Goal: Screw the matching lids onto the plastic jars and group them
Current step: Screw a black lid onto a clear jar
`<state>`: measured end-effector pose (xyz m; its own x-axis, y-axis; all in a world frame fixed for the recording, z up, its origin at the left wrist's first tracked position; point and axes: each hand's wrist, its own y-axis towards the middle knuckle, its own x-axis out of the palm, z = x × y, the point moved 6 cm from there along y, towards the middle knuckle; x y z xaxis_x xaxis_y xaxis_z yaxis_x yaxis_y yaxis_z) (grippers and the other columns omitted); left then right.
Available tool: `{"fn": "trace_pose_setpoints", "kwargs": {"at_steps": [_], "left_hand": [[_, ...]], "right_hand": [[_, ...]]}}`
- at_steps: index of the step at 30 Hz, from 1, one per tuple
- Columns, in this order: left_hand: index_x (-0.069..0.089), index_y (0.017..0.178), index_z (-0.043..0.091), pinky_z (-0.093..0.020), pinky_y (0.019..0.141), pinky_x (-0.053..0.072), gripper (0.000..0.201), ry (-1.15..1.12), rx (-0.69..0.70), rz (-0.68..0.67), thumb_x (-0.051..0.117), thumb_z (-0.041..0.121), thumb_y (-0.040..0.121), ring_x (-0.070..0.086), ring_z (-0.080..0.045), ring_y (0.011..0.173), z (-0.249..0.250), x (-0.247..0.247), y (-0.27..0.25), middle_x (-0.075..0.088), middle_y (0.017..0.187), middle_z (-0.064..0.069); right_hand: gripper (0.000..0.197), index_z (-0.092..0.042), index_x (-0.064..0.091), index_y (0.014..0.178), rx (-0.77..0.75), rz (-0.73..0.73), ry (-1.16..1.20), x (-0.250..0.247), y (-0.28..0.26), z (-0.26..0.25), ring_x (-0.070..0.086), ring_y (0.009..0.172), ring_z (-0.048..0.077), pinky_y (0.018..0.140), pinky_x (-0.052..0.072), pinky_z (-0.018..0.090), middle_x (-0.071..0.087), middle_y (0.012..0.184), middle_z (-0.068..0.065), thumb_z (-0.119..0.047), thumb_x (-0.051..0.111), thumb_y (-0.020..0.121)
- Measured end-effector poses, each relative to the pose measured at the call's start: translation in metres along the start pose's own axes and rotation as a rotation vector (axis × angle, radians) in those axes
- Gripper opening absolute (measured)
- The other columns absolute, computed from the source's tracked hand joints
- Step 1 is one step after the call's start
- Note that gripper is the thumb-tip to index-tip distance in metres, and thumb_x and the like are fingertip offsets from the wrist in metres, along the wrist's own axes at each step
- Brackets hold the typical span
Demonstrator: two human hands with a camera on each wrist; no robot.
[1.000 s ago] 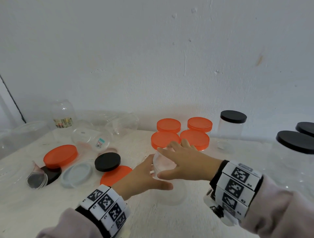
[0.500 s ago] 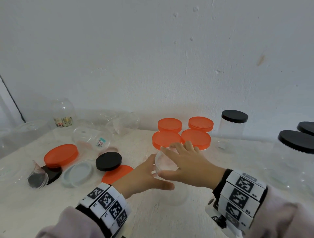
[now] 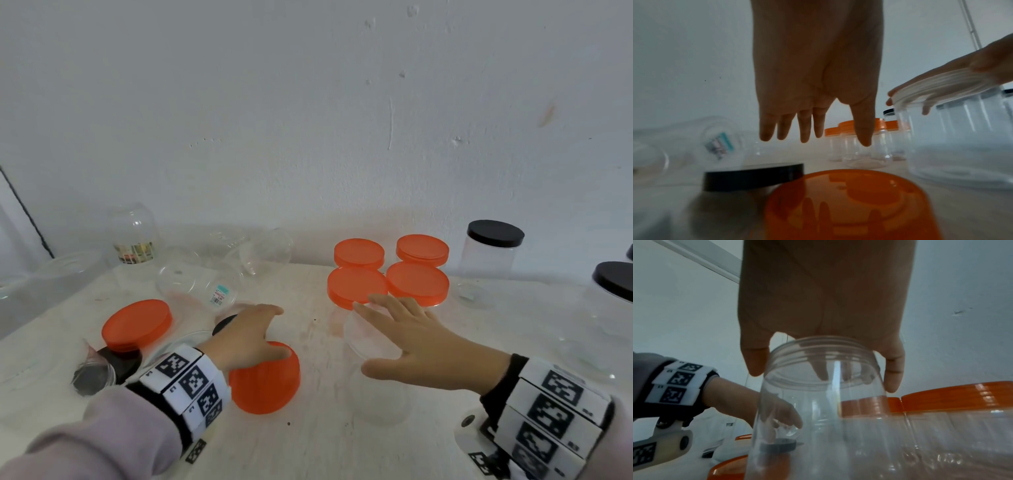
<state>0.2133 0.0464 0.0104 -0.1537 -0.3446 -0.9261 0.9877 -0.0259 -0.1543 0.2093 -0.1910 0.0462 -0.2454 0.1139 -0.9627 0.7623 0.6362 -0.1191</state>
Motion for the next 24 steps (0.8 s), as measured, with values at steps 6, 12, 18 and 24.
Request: {"fn": "trace_pose_setpoints", "kwargs": {"at_steps": [6,12,18,24], "left_hand": [[0.018,0.15,0.019,-0.043,0.116,0.021,0.082,0.125,-0.116,-0.112,0.059,0.05,0.086,0.018,-0.028,0.143,-0.038,-0.003,0.011,0.015,0.158,0.0],[0.022,0.147,0.019,-0.04,0.111,0.028,0.071,0.133,-0.101,-0.173,0.056,0.043,0.088,0.028,-0.028,0.136,-0.047,0.0,0.007,0.022,0.153,-0.005],[0.016,0.15,0.03,-0.043,0.11,0.028,0.073,0.114,-0.119,-0.23,0.053,0.046,0.089,0.019,-0.031,0.138,-0.056,0.0,-0.001,0.019,0.151,-0.007],[0.021,0.146,0.031,-0.038,0.106,0.033,0.072,0.067,-0.077,-0.233,0.055,0.049,0.086,0.027,-0.027,0.132,-0.06,-0.003,-0.007,0.029,0.144,-0.006]], "right_hand": [[0.086,-0.044,0.004,0.151,-0.005,-0.005,0.11,-0.003,-0.001,-0.002,-0.005,0.138,0.0,0.117,0.011,0.038,0.0,0.154,-0.023,-0.053,0.058,0.085],[0.085,-0.047,0.023,0.146,-0.034,-0.005,0.251,-0.014,0.007,-0.019,0.019,0.127,-0.009,0.103,0.026,0.016,0.022,0.133,-0.035,-0.051,0.072,0.076],[0.086,-0.048,0.024,0.144,-0.112,0.169,0.289,-0.051,0.05,-0.067,0.024,0.127,-0.001,0.1,0.026,0.024,0.026,0.134,-0.024,-0.054,0.072,0.072],[0.092,-0.028,0.02,0.149,0.015,0.333,0.205,-0.064,0.12,-0.079,0.023,0.131,0.025,0.099,0.032,0.035,0.023,0.146,-0.001,-0.055,0.069,0.076]]}}
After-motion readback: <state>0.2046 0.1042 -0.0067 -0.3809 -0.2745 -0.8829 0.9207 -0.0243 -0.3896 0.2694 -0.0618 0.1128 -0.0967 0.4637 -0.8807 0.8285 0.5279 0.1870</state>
